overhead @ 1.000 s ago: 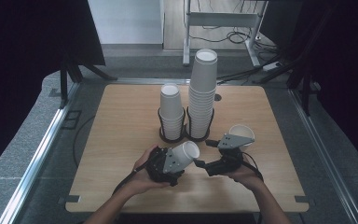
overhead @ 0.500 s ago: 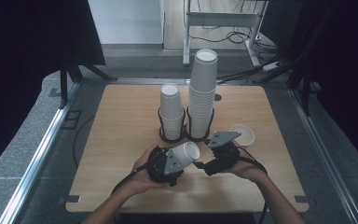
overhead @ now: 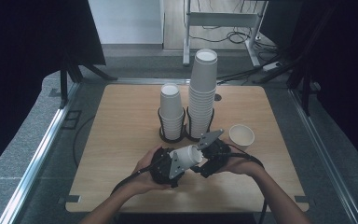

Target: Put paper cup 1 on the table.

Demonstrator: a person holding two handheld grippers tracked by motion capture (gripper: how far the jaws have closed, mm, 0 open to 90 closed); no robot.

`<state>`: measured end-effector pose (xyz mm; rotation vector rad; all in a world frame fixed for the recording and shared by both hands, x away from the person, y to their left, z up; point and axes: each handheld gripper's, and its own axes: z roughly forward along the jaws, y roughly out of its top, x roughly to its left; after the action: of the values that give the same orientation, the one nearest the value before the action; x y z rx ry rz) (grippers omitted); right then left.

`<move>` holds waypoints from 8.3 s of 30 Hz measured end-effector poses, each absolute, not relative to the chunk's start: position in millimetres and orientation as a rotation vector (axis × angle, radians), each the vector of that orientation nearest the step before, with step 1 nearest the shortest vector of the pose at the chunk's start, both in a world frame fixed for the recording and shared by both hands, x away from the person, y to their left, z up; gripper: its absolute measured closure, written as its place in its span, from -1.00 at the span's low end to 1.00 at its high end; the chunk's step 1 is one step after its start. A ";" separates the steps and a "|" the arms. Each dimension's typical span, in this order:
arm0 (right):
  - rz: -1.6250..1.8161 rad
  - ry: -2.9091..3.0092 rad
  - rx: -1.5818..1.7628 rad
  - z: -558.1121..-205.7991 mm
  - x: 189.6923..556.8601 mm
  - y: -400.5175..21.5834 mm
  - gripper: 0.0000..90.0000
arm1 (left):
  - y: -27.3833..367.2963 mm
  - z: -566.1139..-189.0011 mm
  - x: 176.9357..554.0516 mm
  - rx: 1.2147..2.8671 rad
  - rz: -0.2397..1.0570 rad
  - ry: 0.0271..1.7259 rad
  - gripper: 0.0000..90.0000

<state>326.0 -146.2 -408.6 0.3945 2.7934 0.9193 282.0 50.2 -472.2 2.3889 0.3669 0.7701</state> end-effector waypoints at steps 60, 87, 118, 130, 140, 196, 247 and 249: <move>0.869 2.943 0.365 -416.4 341.5 -149.1 -0.53 | 52.5 -451.4 274.1 2.237 0.670 0.419 -1.00; 1.456 2.365 0.718 -463.0 311.7 -162.1 -0.54 | 103.8 -454.1 295.6 1.948 0.246 0.797 -0.95; 1.775 2.093 0.730 -490.8 300.4 -159.0 -0.54 | 113.8 -456.6 299.5 1.770 0.018 0.843 -0.93; 1.847 2.033 0.726 -491.1 298.5 -160.8 -0.54 | 113.4 -457.0 300.6 1.671 -0.045 0.858 -0.94; 1.893 1.986 0.680 -486.7 293.4 -155.9 -0.53 | 105.7 -453.7 306.2 1.572 -0.198 0.841 -1.00; 1.553 2.194 0.581 -495.3 286.4 -140.6 -0.80 | 88.1 -443.0 297.4 1.828 0.293 0.830 -0.73; 1.473 2.154 0.640 -499.1 282.1 -144.1 -0.57 | 89.3 -412.5 260.1 1.940 0.355 0.696 -1.00; 1.460 2.142 0.654 -498.0 281.3 -148.4 -0.57 | 93.5 -412.6 260.5 1.930 0.343 0.708 -1.00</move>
<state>281.3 -148.4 -498.0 0.6543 2.1424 1.4602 260.5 93.5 -412.6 1.9296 0.7081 0.3430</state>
